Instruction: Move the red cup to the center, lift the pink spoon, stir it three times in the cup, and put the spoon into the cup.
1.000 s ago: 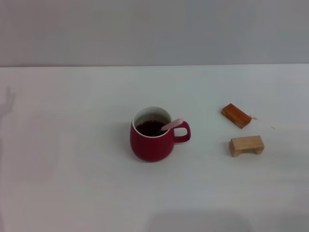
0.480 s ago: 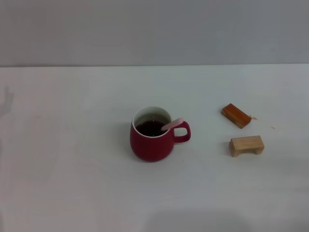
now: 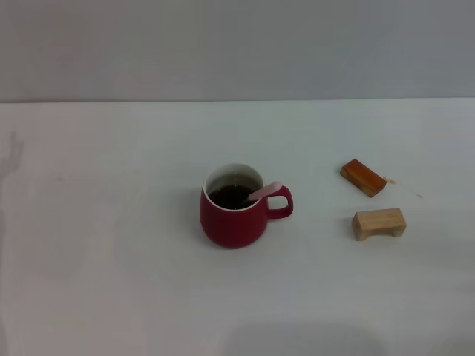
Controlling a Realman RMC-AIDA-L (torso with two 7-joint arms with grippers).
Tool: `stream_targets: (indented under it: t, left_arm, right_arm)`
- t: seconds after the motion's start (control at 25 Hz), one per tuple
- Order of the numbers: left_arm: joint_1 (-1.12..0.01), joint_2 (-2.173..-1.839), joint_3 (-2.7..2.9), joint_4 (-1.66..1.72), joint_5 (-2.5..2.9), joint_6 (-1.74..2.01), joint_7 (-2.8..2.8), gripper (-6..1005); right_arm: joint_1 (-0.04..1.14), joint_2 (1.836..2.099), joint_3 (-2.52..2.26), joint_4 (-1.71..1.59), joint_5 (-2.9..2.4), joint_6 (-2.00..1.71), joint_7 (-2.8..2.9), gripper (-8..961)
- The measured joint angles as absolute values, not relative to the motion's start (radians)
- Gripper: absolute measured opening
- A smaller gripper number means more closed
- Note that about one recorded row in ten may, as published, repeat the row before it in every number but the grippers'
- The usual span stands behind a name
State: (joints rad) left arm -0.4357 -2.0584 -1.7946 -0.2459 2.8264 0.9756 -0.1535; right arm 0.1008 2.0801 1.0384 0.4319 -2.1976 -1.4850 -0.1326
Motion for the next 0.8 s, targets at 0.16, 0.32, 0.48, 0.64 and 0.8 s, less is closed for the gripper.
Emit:
stream_targets:
  t: [0.16,0.32,0.48,0.64,0.8]
  left_arm:
    - [-0.443,-2.059,-1.794,-0.244,2.827,0.976,-0.139,846]
    - [-0.448,-2.061,-1.792,-0.241,2.827,0.976,-0.131,846]
    - [-0.448,-2.062,-1.791,-0.243,2.825,0.976,-0.13,846]
    - [-0.448,-2.063,-1.793,-0.243,2.825,0.976,-0.13,846]
    - [-0.446,-2.063,-1.794,-0.244,2.824,0.976,-0.134,846]
  right_arm:
    - [0.105,2.08,1.038,0.421,-2.198,-1.485,-0.133,276]
    - [0.106,2.08,1.038,0.419,-2.198,-1.484,-0.133,281]
    - [0.108,2.08,1.038,0.419,-2.197,-1.481,-0.134,286]
    - [0.108,2.076,1.039,0.423,-2.202,-1.473,-0.134,291]
    - [0.107,2.069,1.038,0.441,-2.217,-1.412,-0.128,296]
